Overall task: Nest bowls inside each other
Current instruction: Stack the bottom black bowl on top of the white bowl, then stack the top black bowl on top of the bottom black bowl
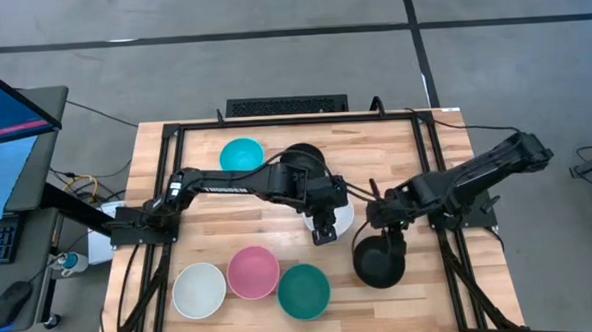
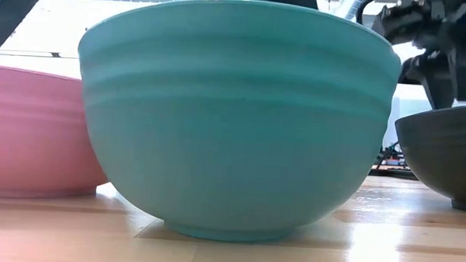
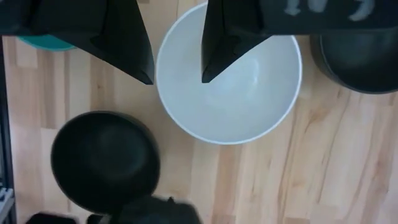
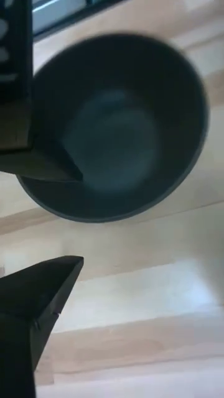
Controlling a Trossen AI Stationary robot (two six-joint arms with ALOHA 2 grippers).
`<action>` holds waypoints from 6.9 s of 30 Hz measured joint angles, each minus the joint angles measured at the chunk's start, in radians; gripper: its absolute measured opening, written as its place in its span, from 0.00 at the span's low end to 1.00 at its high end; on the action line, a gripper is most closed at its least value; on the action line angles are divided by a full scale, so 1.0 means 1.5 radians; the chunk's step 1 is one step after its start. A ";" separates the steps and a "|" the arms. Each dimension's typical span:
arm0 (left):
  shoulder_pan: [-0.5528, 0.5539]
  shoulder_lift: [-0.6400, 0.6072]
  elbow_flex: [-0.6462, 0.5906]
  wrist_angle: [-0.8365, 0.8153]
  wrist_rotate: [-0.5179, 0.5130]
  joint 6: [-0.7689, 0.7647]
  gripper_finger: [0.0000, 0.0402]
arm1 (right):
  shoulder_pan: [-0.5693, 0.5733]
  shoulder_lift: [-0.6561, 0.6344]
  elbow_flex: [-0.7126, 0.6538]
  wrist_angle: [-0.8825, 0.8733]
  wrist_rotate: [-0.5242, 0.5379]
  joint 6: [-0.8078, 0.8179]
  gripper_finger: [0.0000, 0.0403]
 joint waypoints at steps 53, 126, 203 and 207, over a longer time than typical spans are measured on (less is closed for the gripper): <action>0.019 -0.193 -0.122 -0.021 -0.142 0.029 0.30 | -0.066 -0.003 0.337 -0.253 0.220 0.048 0.02; 0.088 -0.803 -0.897 0.511 -0.006 -0.017 0.21 | -0.233 0.230 0.337 -0.075 0.136 -0.060 0.05; 0.273 -0.787 -0.901 0.522 0.199 0.180 0.21 | -0.375 0.349 0.338 0.086 0.084 -0.514 0.43; 0.277 -0.787 -0.901 0.530 0.255 0.181 0.21 | -0.370 0.405 0.351 0.081 0.134 -0.531 0.41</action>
